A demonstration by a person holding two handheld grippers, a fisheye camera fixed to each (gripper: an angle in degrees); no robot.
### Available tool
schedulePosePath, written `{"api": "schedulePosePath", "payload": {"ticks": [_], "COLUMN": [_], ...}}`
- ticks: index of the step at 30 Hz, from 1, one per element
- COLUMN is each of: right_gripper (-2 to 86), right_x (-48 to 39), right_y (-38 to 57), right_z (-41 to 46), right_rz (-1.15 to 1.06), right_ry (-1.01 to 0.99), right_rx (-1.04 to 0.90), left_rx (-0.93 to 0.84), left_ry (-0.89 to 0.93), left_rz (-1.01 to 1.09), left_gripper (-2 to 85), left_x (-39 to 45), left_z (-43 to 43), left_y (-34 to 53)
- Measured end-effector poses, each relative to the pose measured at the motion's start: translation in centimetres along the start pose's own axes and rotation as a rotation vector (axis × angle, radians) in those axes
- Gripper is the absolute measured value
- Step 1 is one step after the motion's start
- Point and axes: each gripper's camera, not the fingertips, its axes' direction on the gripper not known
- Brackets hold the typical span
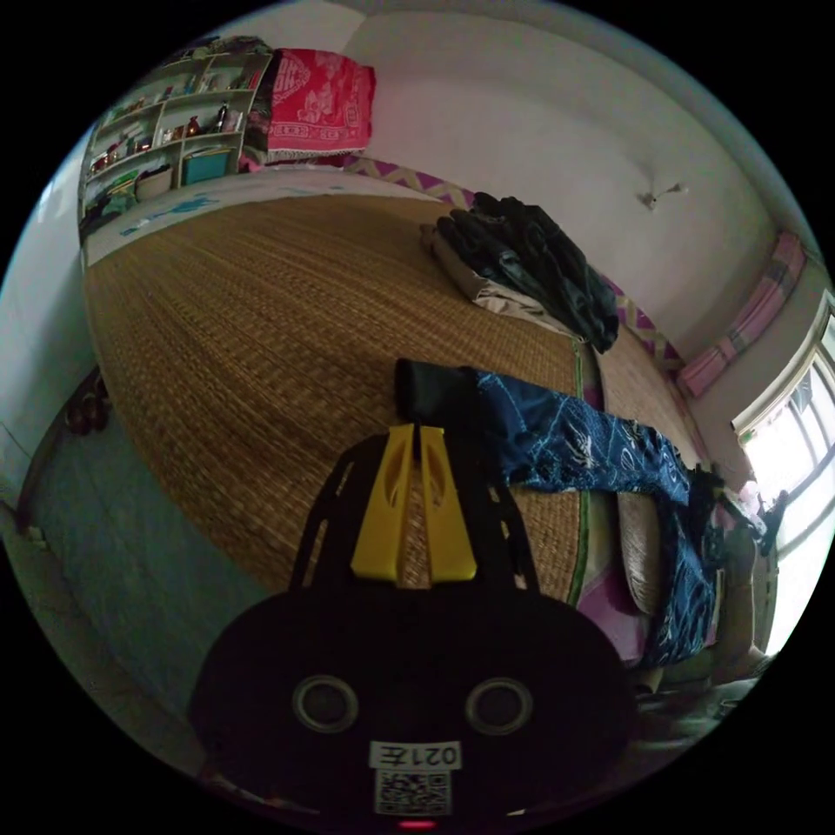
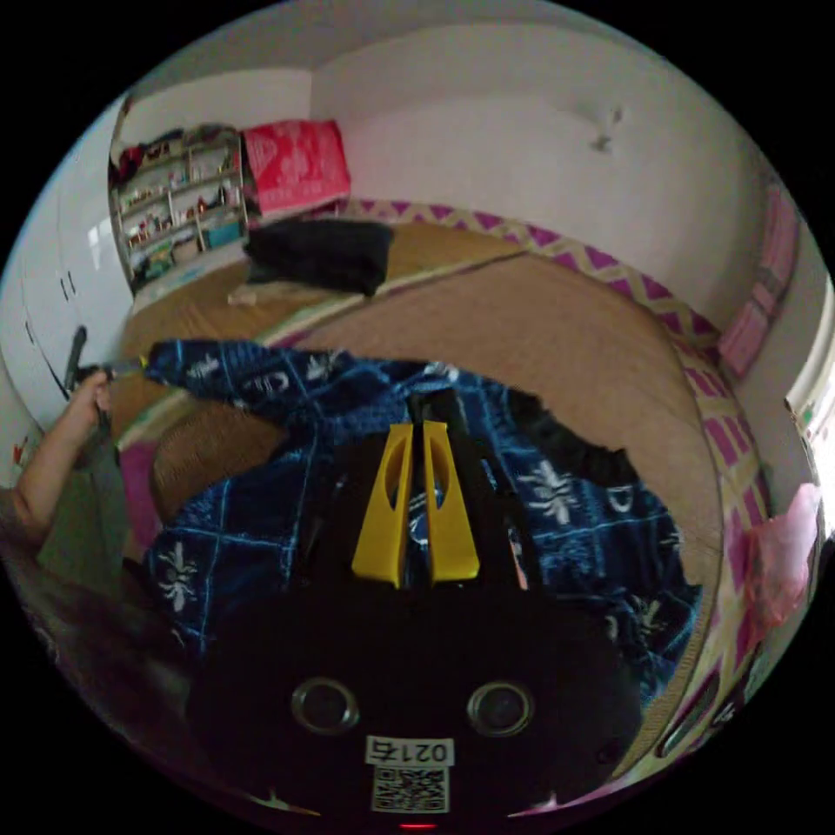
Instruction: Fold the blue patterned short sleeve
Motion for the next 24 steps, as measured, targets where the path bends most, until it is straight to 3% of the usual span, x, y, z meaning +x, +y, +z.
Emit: {"api": "schedulePosePath", "payload": {"ticks": [3, 10, 16, 21, 24], "right_gripper": [0.4, 0.5, 1.9, 8.8, 10.3], "right_x": [-1.8, -5.1, -6.4, -3.5, -0.6], "right_y": [-0.7, -3.5, -4.1, -2.9, 0.6], "right_z": [4.1, 2.9, 10.6, 6.5, 2.1], "right_rz": [0.001, 0.0, 0.011, 0.033, 0.048], "right_ry": [0.03, -0.005, -0.076, -0.283, -0.29], "right_rx": [-0.038, 0.09, -0.114, -0.037, 0.026], "left_rx": [-0.009, -0.011, -0.003, 0.14, 0.205], "left_ry": [-0.001, -0.017, 0.02, 0.136, 0.177], "left_rz": [0.013, 0.042, 0.022, 0.068, 0.154], "left_gripper": [-1.0, -1.0, -1.0, -1.0, -1.0], "left_x": [2.5, 8.7, 14.5, 22.1, 28.9], "left_z": [-0.2, -0.5, -1.0, -5.4, -8.5], "left_y": [0.3, 1.5, 2.7, 3.6, 3.5]}}
